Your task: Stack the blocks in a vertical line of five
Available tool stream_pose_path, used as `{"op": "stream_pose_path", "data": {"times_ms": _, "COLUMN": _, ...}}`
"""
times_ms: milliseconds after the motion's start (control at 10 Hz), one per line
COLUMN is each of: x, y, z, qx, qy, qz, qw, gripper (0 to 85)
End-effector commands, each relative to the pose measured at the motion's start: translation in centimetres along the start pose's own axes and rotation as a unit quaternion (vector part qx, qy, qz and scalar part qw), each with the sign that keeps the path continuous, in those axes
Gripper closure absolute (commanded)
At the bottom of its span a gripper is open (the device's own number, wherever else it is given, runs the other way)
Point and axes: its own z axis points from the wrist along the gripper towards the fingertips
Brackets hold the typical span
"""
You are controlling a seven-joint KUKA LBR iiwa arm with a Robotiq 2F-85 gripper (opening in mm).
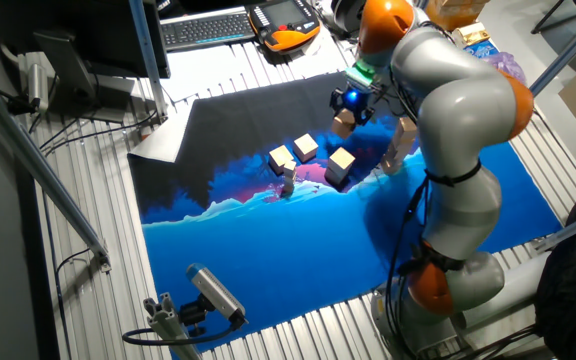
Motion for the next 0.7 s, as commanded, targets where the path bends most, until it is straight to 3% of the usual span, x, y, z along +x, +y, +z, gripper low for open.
{"op": "stream_pose_path", "data": {"times_ms": 0, "x": 0.5, "y": -0.3, "z": -0.3, "qx": 0.000, "qy": 0.000, "qz": 0.002, "qw": 1.0000, "gripper": 85.0}}
{"op": "stream_pose_path", "data": {"times_ms": 300, "x": 1.7, "y": -1.7, "z": -1.2, "qx": 0.004, "qy": 0.000, "qz": -0.008, "qw": 1.0000, "gripper": 85.0}}
{"op": "stream_pose_path", "data": {"times_ms": 600, "x": 2.8, "y": -2.6, "z": -1.4, "qx": 0.009, "qy": -0.014, "qz": -0.023, "qw": 0.9996, "gripper": 85.0}}
